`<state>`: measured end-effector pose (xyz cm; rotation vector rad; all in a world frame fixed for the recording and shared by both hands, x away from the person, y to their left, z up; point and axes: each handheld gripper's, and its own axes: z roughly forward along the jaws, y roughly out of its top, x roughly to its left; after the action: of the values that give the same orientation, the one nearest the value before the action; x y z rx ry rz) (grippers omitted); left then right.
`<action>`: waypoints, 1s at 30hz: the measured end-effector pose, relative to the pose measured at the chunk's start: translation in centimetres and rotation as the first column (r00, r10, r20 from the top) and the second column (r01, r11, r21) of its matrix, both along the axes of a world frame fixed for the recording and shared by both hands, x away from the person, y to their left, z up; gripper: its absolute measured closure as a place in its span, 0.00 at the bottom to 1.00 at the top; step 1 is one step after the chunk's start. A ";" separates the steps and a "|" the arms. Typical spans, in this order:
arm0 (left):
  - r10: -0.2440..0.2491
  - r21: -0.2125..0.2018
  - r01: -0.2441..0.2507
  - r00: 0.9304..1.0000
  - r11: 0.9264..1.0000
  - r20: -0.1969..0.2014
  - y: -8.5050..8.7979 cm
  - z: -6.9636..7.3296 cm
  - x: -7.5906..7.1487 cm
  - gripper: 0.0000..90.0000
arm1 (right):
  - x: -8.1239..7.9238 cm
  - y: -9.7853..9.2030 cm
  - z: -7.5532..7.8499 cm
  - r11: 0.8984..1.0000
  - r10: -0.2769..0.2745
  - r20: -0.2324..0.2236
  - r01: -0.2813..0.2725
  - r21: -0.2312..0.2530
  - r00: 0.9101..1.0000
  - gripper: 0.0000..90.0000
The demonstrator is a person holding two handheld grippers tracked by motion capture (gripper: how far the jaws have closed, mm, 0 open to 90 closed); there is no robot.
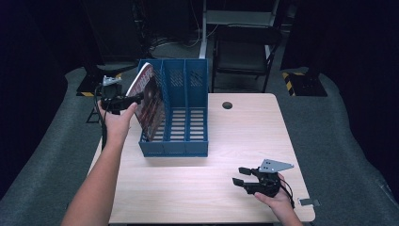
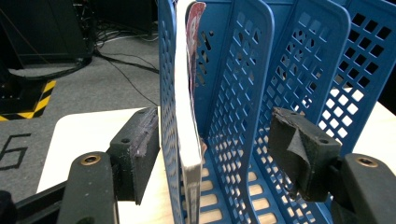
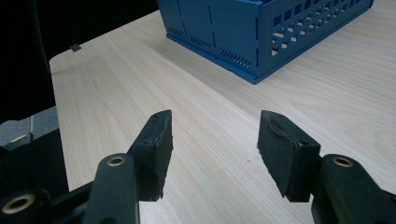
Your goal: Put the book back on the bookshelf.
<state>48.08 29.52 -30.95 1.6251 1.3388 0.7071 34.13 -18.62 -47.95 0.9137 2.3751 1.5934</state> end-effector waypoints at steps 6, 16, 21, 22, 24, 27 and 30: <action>-0.052 -0.037 0.051 0.999 0.998 -0.014 0.5 0.5 -1.3 0.37 | 0.0 0.1 -0.1 1.000 0.001 0.001 -0.001 -0.009 1.000 0.50; -0.121 -0.048 0.120 0.993 0.992 -0.010 1.9 1.5 -4.5 0.37 | -0.1 0.2 0.0 1.000 0.004 0.005 -0.004 -0.015 1.000 0.49; -0.175 -0.049 0.175 0.985 0.983 -0.005 2.2 1.3 -7.2 0.37 | -0.1 0.1 0.0 1.000 0.001 0.005 -0.001 -0.016 1.000 0.49; -0.184 -0.059 0.184 0.983 0.981 0.001 2.3 1.2 -7.8 0.38 | -0.1 0.1 0.0 1.000 0.001 0.004 -0.001 -0.017 1.000 0.49; -0.196 -0.069 0.196 0.981 0.978 0.005 2.4 1.2 -8.4 0.38 | -0.1 0.1 0.0 1.000 0.000 0.005 0.000 -0.016 1.000 0.49; -0.236 -0.092 0.237 0.972 0.967 0.020 2.6 0.3 -10.5 0.38 | -0.1 0.2 0.2 1.000 0.003 0.012 -0.003 -0.015 1.000 0.49; -0.261 -0.085 0.262 0.965 0.961 0.016 2.4 -0.6 -11.5 0.38 | -0.1 0.2 0.2 1.000 0.000 0.009 0.000 -0.016 1.000 0.49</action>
<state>36.59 31.90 -31.57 1.6897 1.1082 0.4870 34.00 -18.39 -47.72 0.9012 2.3783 1.5734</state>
